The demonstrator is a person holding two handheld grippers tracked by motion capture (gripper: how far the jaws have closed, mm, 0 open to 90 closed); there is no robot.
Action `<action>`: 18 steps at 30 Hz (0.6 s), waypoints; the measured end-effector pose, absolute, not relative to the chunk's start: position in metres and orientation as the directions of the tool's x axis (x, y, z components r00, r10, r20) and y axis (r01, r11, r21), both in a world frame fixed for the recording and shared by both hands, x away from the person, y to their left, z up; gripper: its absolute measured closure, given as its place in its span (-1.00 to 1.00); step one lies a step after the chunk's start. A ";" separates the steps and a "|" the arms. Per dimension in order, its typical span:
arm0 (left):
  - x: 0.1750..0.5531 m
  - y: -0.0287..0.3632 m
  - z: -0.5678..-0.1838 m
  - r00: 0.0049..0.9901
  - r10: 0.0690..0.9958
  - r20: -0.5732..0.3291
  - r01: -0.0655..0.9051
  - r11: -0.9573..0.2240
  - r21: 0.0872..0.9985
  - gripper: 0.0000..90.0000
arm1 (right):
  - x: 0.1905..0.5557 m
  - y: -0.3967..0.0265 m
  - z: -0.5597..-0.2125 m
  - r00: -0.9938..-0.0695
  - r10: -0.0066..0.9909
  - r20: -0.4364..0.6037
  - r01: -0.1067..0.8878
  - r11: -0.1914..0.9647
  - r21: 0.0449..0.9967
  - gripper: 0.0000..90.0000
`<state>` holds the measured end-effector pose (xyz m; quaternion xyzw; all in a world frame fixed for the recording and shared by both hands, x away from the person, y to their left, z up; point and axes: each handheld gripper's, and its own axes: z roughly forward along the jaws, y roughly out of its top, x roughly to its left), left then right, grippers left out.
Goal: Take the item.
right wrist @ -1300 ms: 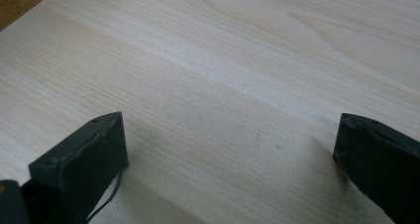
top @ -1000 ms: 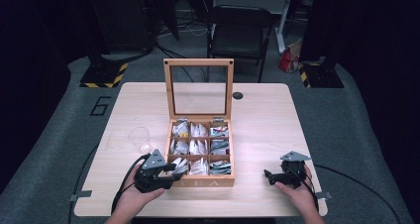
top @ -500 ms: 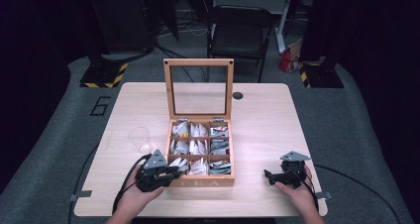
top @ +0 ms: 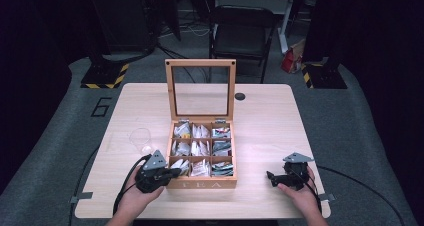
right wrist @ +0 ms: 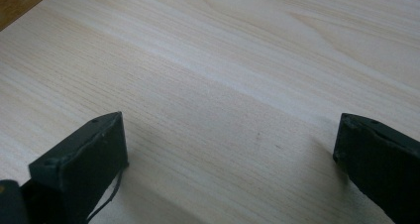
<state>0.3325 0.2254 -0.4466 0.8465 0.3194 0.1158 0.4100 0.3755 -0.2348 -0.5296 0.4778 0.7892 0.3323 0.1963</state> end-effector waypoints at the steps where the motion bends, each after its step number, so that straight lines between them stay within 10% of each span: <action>1: 0.333 0.226 -0.446 0.774 0.629 -0.073 0.450 -0.465 0.762 0.99 | 0.375 -0.235 -0.530 -0.466 0.885 0.008 0.624 0.323 0.712 -1.00; 18: 0.339 0.233 -0.424 0.760 0.647 -0.063 0.438 -0.439 0.784 0.99 | 0.376 -0.235 -0.530 -0.467 0.884 0.008 0.624 0.323 0.712 -1.00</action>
